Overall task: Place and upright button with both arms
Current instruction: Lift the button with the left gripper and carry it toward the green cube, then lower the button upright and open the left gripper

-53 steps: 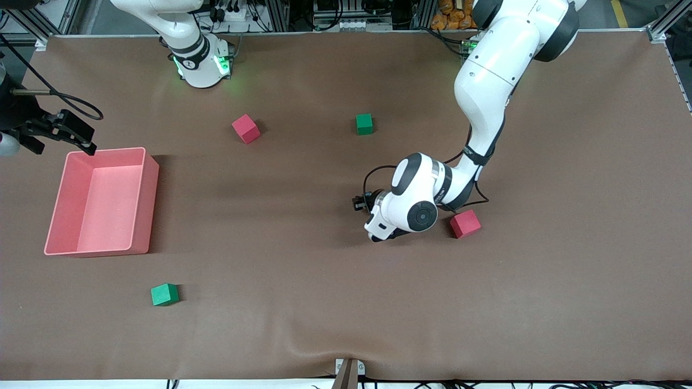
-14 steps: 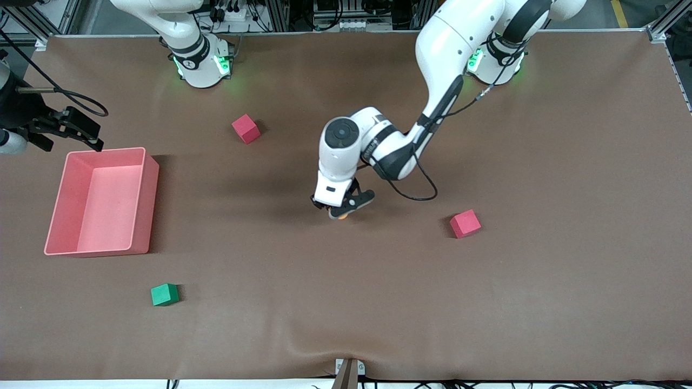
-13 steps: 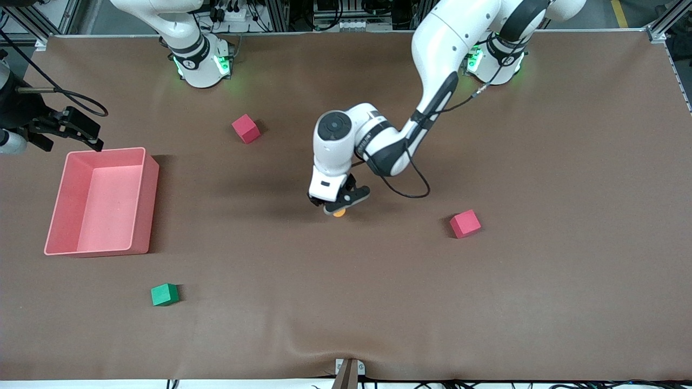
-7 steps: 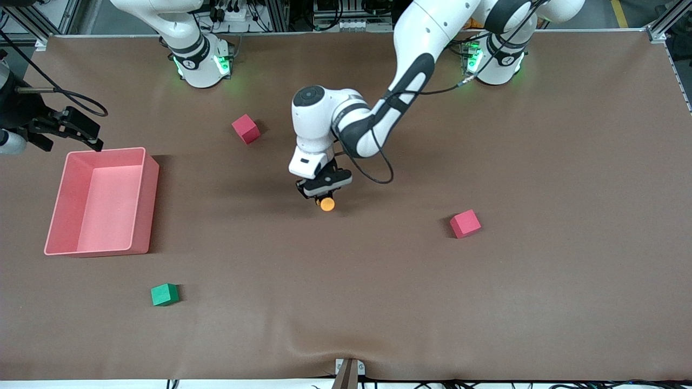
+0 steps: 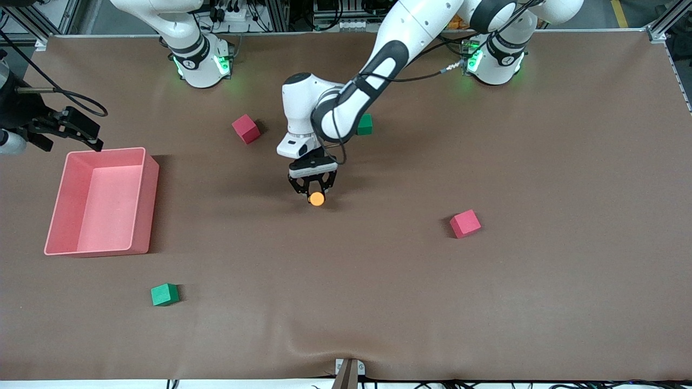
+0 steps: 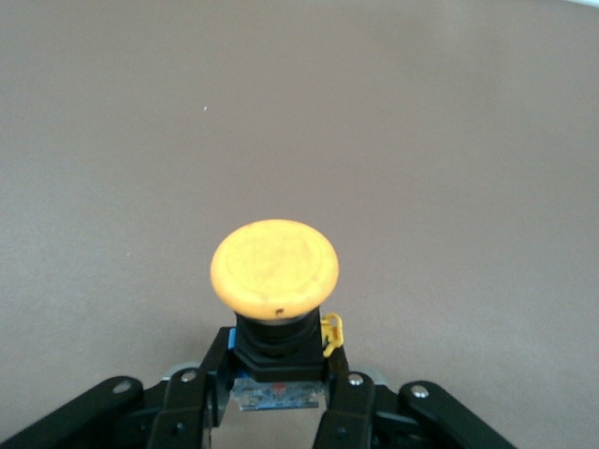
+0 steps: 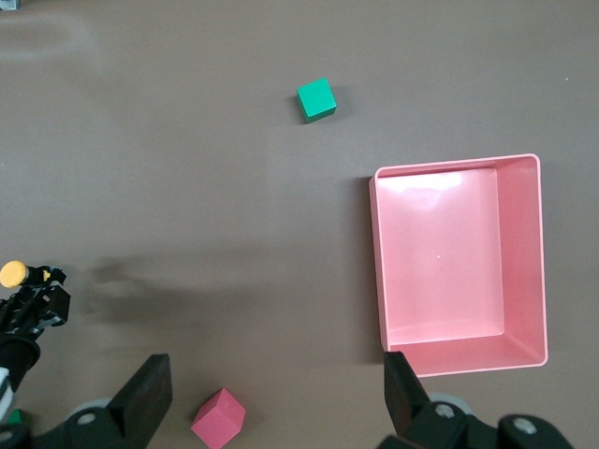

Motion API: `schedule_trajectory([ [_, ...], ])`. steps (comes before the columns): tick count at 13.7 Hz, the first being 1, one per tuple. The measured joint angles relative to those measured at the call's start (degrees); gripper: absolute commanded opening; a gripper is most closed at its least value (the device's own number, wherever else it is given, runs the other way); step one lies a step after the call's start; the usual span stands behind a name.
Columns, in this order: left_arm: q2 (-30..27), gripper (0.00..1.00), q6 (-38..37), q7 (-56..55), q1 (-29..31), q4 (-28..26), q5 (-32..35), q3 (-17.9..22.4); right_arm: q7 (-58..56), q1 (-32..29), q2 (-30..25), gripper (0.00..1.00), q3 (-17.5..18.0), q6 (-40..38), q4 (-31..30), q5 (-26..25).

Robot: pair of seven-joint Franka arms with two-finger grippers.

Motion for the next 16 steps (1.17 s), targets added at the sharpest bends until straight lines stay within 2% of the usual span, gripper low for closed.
schedule_trajectory([
  [2,1.18,0.0,0.01,-5.57,-0.6,-0.11,6.41,0.01,0.0,0.0,0.0,1.0,-0.01,0.0,0.0,0.02],
  [7,3.88,0.0,0.0,-8.36,-1.52,-0.58,17.58,0.13,0.0,-0.02,0.0,1.0,-0.19,0.0,0.0,0.03],
  [10,5.48,0.0,-0.07,-15.39,-1.57,-0.86,26.23,0.2,0.0,-0.03,0.0,1.0,-0.22,0.0,0.0,0.03],
  [14,5.95,0.0,-0.32,-18.73,-1.77,-1.9,29.83,0.52,0.0,-0.03,0.0,1.0,-0.23,0.0,0.0,0.03],
  [15,5.96,0.16,-0.32,-18.73,-1.77,-1.96,29.92,0.54,0.0,-0.03,0.0,1.0,-0.23,0.0,0.0,0.03],
  [16,5.98,0.91,-0.32,-18.73,-1.77,-2.01,30.0,0.55,0.0,-0.03,0.0,1.0,-0.23,0.0,0.0,0.03],
])
